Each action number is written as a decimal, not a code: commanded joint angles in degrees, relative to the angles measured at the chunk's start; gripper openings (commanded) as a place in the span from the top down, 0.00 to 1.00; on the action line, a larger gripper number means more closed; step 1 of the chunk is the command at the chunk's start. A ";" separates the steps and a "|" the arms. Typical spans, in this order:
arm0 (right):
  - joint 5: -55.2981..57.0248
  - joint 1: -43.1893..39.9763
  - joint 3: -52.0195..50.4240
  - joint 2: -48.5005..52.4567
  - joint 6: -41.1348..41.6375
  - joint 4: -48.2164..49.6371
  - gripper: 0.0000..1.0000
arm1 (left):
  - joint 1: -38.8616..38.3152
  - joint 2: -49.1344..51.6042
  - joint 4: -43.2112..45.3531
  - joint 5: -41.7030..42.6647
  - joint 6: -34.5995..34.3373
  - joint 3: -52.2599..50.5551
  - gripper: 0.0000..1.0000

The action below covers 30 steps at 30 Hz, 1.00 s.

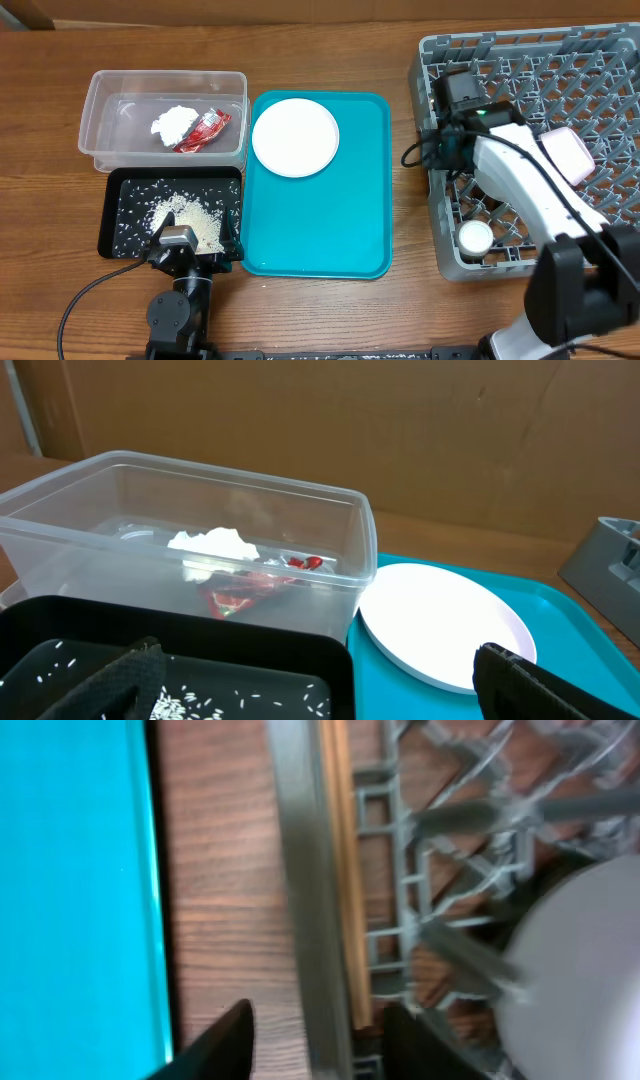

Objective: Sort waste into correct bins and load items into the dishwasher
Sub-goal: 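Grasp the edge of the white plate on the teal tray with the right gripper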

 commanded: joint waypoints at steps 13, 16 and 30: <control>-3.56 7.69 0.98 2.27 2.58 2.54 0.66 | 0.46 -0.59 0.24 -0.50 -0.85 -0.48 0.00; 3.13 7.93 3.23 2.21 5.90 -0.81 0.59 | 0.46 -0.59 0.24 -0.50 -0.85 -0.48 0.00; -2.97 16.76 15.15 -8.44 6.84 0.26 0.53 | 0.46 -0.59 0.24 -0.50 -0.85 -0.48 0.00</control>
